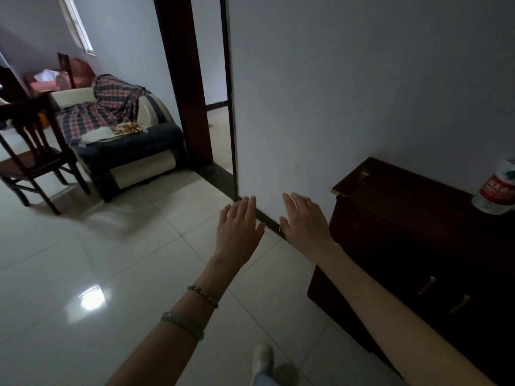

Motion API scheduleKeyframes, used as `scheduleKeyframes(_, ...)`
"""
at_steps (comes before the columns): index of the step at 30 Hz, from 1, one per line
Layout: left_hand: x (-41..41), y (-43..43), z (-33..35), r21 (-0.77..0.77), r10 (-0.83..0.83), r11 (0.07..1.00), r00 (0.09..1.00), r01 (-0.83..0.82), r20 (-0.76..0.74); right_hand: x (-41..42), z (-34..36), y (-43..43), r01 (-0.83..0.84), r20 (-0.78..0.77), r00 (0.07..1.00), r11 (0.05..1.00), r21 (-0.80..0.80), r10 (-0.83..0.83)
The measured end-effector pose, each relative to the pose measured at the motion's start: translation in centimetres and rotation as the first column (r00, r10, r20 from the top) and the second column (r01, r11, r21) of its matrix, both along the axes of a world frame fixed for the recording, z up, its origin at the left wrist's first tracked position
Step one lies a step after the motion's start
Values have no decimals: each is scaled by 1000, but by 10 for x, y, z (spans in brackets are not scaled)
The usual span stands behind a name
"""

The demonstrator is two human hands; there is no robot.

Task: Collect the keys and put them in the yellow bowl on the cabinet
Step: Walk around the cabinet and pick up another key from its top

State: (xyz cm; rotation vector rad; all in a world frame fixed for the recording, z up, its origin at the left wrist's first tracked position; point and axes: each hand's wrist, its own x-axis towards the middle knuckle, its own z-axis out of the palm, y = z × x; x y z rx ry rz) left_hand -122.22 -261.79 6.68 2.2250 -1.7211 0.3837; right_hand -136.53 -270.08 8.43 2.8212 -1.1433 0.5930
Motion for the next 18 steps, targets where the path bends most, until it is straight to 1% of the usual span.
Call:
scheduleKeyframes(5, 54, -86, 1, -2, 6, 1000, 1000, -6, -7, 53, -4, -88, 8, -18, 1000, 1000, -8, -8)
scheduleKeyframes(11, 108, -192, 13, -4, -59, 998, 997, 59, 55, 100, 4, -191, 68, 13, 998, 998, -12, -68)
scheduleKeyframes(18, 139, -289, 2, 13, -103, 995, 995, 103, 1, 132, -3, -271, 106, -36, 994, 994, 5, -106)
